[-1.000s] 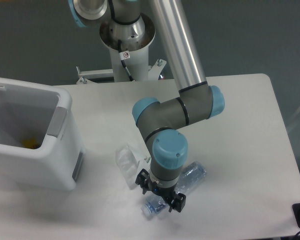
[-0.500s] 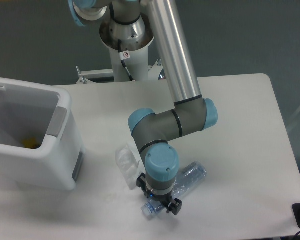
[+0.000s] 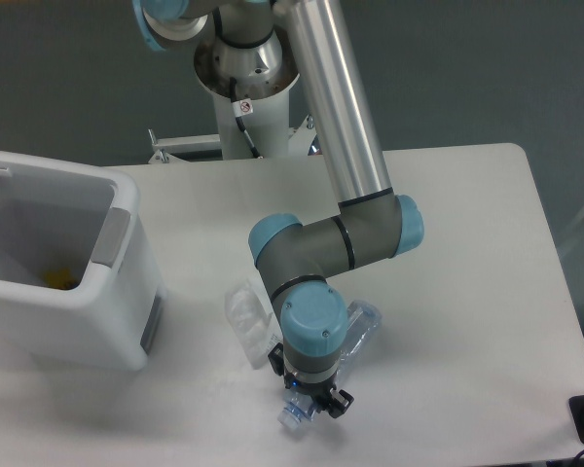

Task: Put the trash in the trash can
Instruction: 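Lower the gripper over the bottle and close it around the bottle, then lift the bottle and carry it over the white trash bin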

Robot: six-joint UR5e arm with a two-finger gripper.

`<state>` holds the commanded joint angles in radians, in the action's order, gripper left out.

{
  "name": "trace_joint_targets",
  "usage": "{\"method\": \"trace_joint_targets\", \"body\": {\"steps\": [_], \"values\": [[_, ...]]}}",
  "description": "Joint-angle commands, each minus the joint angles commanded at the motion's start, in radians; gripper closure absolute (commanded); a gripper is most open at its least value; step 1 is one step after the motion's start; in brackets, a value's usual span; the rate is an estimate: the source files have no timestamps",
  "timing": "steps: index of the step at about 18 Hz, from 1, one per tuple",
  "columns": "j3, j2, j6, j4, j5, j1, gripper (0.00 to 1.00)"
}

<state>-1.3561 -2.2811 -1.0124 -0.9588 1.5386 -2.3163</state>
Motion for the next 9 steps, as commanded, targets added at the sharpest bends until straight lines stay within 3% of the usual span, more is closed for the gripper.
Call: {"method": "trace_joint_targets", "body": {"steps": [4,9], "values": [[0.018,0.029,0.003,0.000,-0.047,-0.014,0.64],[0.046,0.098,0.110,-0.009,-0.352,-0.077,0.63]]}}
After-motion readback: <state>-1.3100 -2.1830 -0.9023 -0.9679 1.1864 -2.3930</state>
